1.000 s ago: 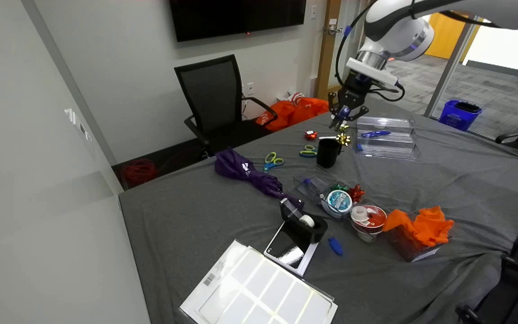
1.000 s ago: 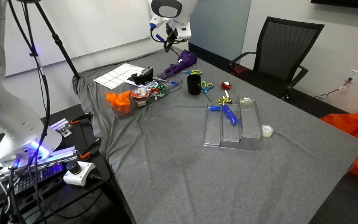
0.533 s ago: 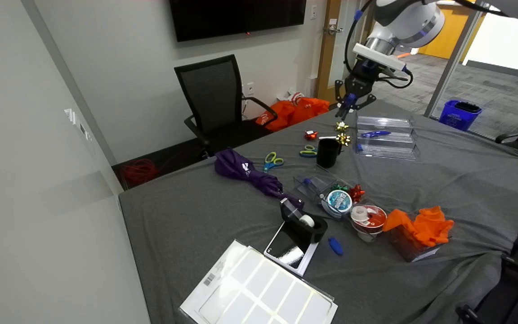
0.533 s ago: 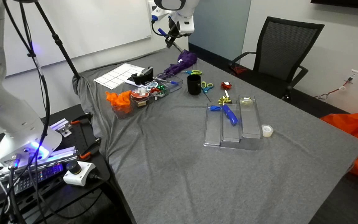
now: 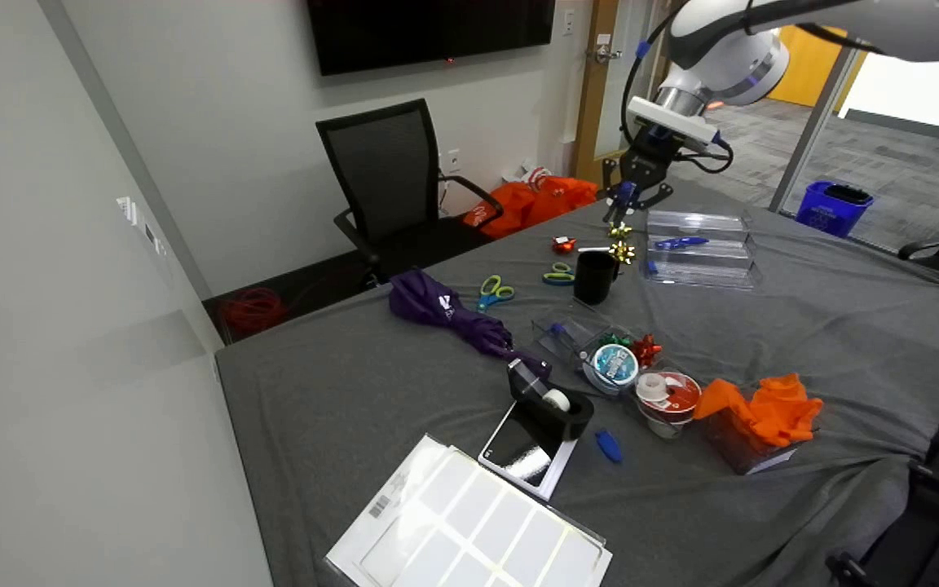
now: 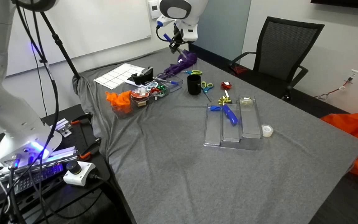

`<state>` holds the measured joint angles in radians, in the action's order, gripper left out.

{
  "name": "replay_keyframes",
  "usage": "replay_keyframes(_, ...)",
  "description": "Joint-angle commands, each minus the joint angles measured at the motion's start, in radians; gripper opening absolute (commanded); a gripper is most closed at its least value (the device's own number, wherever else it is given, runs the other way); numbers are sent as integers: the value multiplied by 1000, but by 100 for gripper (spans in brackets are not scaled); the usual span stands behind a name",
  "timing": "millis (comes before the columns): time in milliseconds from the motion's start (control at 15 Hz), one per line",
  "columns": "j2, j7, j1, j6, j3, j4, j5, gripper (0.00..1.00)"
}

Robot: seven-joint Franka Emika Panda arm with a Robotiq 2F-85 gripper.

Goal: Move the markers from the clear box to the black cup then move the cup to the right

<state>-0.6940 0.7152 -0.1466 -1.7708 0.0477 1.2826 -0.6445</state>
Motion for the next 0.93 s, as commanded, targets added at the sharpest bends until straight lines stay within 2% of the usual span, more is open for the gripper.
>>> replay_keyframes(0, -172, 72, -47, 21, 0, -170, -35, 4)
replay_keyframes(533, -399, 112, -130, 55, -69, -383, -121, 4)
replay_keyframes(867, -487, 115, -139, 41, -102, -486, -166, 4)
